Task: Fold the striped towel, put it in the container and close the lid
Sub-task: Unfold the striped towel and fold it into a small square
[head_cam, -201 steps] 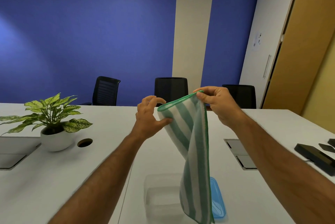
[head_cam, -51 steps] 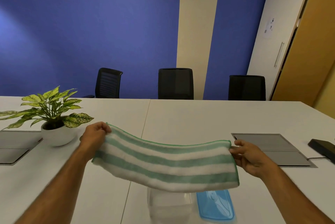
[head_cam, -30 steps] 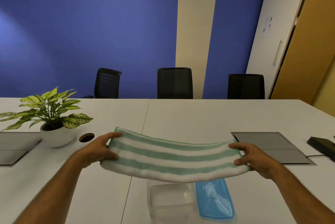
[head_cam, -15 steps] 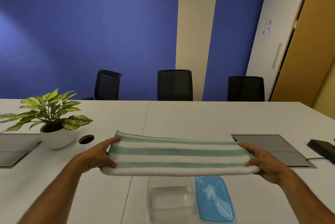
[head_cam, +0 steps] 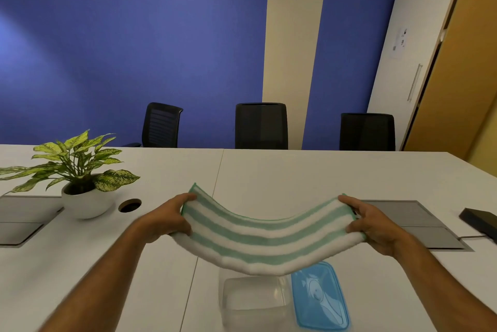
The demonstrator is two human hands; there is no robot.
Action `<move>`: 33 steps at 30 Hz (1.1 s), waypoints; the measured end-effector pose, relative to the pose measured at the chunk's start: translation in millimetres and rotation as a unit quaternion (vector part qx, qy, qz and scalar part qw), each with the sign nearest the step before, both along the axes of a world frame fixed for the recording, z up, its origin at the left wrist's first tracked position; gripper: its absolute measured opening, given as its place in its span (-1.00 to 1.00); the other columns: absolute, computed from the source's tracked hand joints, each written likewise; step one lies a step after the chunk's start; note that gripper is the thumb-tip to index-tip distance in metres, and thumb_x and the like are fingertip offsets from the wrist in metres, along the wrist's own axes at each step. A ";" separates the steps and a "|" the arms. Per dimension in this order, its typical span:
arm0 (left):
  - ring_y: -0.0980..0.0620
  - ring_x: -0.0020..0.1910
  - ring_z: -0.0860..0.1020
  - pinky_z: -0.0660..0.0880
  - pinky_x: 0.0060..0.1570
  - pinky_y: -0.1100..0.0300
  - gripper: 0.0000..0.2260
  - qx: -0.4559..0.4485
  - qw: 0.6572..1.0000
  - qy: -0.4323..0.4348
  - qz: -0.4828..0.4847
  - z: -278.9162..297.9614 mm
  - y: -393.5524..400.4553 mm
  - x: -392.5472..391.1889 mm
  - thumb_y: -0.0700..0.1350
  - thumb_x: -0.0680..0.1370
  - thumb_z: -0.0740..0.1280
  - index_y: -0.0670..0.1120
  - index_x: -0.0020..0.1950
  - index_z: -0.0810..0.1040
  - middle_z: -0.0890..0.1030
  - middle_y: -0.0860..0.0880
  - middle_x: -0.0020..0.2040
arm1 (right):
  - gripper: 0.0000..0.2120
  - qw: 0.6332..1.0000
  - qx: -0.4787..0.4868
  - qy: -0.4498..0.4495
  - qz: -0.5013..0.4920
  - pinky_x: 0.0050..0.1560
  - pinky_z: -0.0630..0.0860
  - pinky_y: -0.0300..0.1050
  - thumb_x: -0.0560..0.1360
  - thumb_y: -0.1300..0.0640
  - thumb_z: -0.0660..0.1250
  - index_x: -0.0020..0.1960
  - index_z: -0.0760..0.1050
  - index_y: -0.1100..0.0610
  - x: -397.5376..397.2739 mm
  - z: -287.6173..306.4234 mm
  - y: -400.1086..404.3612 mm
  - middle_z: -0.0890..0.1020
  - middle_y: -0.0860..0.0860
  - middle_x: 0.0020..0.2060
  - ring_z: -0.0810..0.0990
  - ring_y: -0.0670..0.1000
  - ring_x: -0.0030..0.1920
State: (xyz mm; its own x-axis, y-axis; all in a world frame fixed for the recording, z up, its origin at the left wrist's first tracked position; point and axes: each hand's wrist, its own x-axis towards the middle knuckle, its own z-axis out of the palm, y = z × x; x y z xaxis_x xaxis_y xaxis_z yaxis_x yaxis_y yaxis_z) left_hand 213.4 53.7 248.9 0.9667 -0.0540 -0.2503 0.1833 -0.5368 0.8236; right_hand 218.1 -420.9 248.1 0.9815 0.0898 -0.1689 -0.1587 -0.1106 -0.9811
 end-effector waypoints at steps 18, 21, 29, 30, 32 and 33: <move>-0.06 0.12 0.50 0.59 -0.29 0.29 -0.11 0.041 0.995 -0.048 -0.078 31.0 -141.7 9.4 -0.33 0.41 0.48 0.02 0.60 0.09 0.38 -0.11 0.41 | -0.09 0.984 -0.139 -0.054 0.098 0.04 0.63 0.17 0.34 0.48 0.38 0.55 0.15 -0.04 -0.6 25.3 129.3 0.45 0.13 0.28 0.58 0.18 0.09; -0.04 0.17 0.46 0.59 -0.18 0.27 -0.08 0.059 0.993 -0.050 -0.093 31.2 -153.3 4.8 -0.32 0.40 0.50 0.03 0.61 0.06 0.32 -0.09 0.49 | -0.08 0.980 -0.162 -0.060 0.103 0.01 0.67 0.06 0.34 0.43 0.43 0.54 0.13 -0.06 -3.4 24.2 140.0 0.36 0.08 0.41 0.58 0.14 0.09; -0.17 0.36 0.46 0.60 0.06 0.09 -0.12 0.089 0.986 -0.077 -0.121 34.8 -171.7 -7.0 -0.27 0.40 0.54 0.01 0.58 0.13 0.31 -0.08 0.52 | -0.08 0.971 -0.204 -0.068 0.104 0.08 0.65 0.10 0.35 0.36 0.43 0.56 0.09 -0.07 -8.9 22.6 155.8 0.26 0.02 0.52 0.48 0.19 0.31; -0.16 0.33 0.47 0.61 0.05 0.08 -0.14 0.093 0.985 -0.080 -0.122 35.4 -172.8 -7.3 -0.28 0.39 0.54 0.01 0.56 0.16 0.34 -0.08 0.50 | -0.08 0.970 -0.206 -0.068 0.105 0.07 0.65 0.11 0.35 0.37 0.41 0.56 0.09 -0.07 -9.3 23.1 156.8 0.27 0.03 0.51 0.48 0.18 0.30; -0.17 0.31 0.49 0.62 0.07 0.06 -0.16 0.099 0.984 -0.079 -0.123 36.0 -173.4 -7.7 -0.27 0.39 0.55 0.01 0.55 0.18 0.37 -0.08 0.47 | -0.08 0.968 -0.214 -0.066 0.109 0.07 0.66 0.10 0.36 0.37 0.40 0.57 0.08 -0.07 -10.7 24.4 158.3 0.28 0.03 0.51 0.47 0.18 0.31; -0.17 0.30 0.50 0.62 0.07 0.05 -0.16 0.099 0.984 -0.076 -0.124 36.2 -173.3 -7.9 -0.27 0.39 0.55 0.01 0.54 0.19 0.38 -0.08 0.46 | -0.09 0.967 -0.220 -0.065 0.110 0.07 0.66 0.08 0.37 0.37 0.40 0.57 0.07 -0.06 -11.3 25.2 158.8 0.28 0.04 0.51 0.46 0.19 0.32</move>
State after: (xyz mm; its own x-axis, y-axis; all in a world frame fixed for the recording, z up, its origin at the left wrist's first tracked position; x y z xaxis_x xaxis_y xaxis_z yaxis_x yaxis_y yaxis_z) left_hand 205.5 -119.6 285.1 0.9569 -0.2580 -0.1331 -0.0914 -0.7029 0.7054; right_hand 206.8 -262.1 273.3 0.9623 0.2470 -0.1139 0.0387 -0.5389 -0.8415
